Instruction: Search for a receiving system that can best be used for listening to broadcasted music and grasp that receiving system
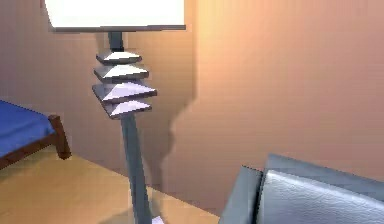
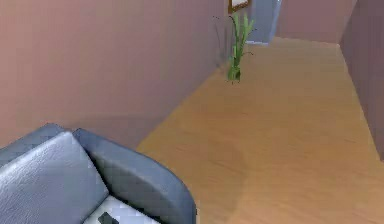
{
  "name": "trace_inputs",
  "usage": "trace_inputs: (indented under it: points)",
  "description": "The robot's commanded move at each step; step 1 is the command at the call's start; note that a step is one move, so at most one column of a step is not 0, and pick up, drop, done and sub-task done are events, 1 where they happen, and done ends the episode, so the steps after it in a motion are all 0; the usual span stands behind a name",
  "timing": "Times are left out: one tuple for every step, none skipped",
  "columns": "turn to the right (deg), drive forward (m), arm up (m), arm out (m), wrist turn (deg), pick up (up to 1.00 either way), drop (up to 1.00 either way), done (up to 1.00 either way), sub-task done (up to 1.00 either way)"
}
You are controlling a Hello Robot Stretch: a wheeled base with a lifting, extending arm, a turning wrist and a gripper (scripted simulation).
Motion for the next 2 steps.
trace_inputs:
  points:
    - [-30.0,0.00,0.00,0.00,0.0,0.00,0.00,0.00,0.00]
    - [0.0,0.00,0.42,0.00,0.0,0.00,0.00,0.00,0.00]
